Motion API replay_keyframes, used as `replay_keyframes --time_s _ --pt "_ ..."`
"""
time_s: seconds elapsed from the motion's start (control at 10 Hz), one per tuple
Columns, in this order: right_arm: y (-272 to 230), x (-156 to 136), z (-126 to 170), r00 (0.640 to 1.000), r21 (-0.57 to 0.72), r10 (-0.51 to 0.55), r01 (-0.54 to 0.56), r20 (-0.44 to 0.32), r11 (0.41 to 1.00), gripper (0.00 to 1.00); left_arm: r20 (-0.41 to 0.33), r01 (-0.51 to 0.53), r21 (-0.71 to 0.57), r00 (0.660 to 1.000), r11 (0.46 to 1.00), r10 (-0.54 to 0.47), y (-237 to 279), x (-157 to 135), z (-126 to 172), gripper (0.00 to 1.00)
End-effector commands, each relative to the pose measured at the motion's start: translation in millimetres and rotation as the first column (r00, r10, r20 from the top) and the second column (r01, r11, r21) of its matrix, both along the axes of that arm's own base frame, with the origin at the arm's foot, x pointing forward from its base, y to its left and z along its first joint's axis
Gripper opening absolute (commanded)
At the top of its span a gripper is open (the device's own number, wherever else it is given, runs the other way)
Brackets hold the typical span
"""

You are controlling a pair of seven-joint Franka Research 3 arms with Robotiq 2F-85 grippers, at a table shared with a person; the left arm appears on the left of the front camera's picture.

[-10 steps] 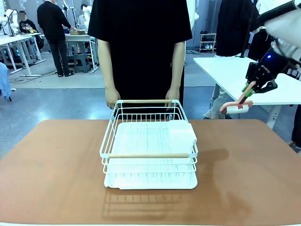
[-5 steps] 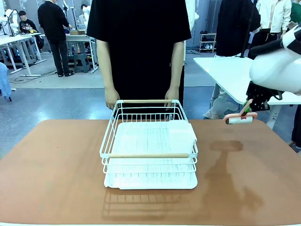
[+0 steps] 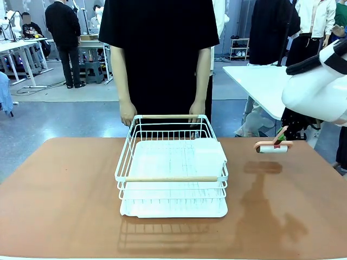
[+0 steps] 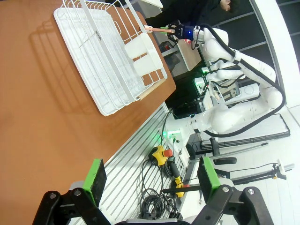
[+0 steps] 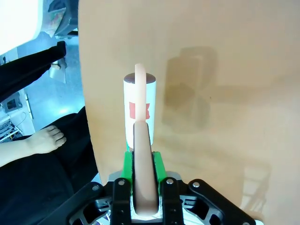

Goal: Clean the table.
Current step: Place the Lint Roller down when the Dish drying rack is positioned in the middle of the table.

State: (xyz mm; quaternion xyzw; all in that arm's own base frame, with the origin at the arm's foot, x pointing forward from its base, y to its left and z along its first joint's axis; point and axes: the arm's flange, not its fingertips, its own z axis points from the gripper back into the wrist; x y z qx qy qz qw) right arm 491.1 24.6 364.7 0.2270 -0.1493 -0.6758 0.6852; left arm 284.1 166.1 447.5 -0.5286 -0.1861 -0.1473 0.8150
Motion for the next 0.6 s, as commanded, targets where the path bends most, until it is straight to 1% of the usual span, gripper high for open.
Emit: replay_keyframes --time_s 0.0,0.3,0.5 --pt "-9 -9 -15 0.998 0.024 0.038 -0.040 0.048 0.999 0.21 0.021 0.001 -0.017 1.000 1.000 -0.001 1 -3 1 1.00" --pt "-4 -17 -28 0.996 -0.002 0.054 -0.053 0.069 0.999 0.21 0.021 0.001 -0.017 1.000 1.000 -0.001 1 -3 1 1.00" --pt "-4 -20 -38 0.998 0.016 0.052 -0.053 0.045 0.998 0.21 0.021 0.001 -0.017 1.000 1.000 -0.001 1 -3 1 1.00"
